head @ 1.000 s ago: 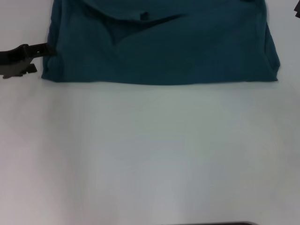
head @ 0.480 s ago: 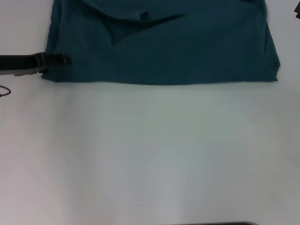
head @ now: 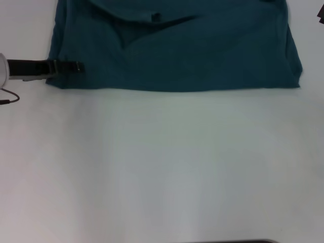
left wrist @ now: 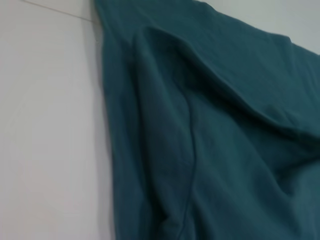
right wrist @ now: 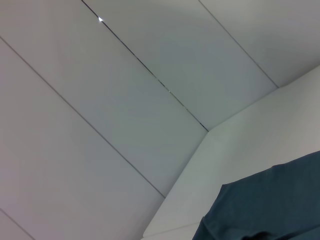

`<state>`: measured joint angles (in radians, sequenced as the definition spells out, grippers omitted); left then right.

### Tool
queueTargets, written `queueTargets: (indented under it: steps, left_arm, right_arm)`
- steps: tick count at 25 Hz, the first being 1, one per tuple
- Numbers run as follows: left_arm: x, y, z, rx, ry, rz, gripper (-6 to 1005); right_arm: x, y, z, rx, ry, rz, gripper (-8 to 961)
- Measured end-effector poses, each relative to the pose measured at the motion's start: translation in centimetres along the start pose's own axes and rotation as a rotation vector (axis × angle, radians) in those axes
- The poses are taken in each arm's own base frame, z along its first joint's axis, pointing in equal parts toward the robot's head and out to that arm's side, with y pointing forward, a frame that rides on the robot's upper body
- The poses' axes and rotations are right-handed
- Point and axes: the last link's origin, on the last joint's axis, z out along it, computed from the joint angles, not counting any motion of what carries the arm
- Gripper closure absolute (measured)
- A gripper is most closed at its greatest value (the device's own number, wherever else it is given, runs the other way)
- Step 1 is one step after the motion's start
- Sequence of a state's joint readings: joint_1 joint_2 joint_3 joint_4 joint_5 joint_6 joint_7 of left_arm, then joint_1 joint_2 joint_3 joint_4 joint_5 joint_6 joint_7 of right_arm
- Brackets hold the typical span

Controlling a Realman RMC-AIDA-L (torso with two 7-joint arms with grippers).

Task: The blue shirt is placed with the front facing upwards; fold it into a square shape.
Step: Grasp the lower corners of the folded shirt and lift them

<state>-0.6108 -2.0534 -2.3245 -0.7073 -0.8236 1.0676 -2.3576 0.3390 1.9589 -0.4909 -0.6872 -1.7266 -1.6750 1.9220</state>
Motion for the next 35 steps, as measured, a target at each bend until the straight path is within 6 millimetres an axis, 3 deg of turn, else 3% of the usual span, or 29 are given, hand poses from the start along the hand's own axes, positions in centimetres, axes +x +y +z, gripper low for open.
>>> queueTargets:
  steps: [8,18,27,35]
  left_arm:
    - [0.4,0.7,0.4,-0.004,-0.015,0.001,52]
    - [1.0,0.4,0.1,0.094,-0.048,-0.02,175]
    - [1.2,0.5,0.2,0.102,-0.048,-0.005,634]
    - [1.6,1.2,0.2,0.117,-0.045,0.035,803]
  right_arm:
    - [0.0,0.0,0.0,-0.002,0.001,0.0,145]
    - [0.0,-0.1,-0.6,0.006,-0.018,0.005,145]
    - [0.0,-0.1,-0.7,0.008,-0.022,0.006,146]
    - [0.0,-0.1,-0.7,0.009,-0.025,0.006,146]
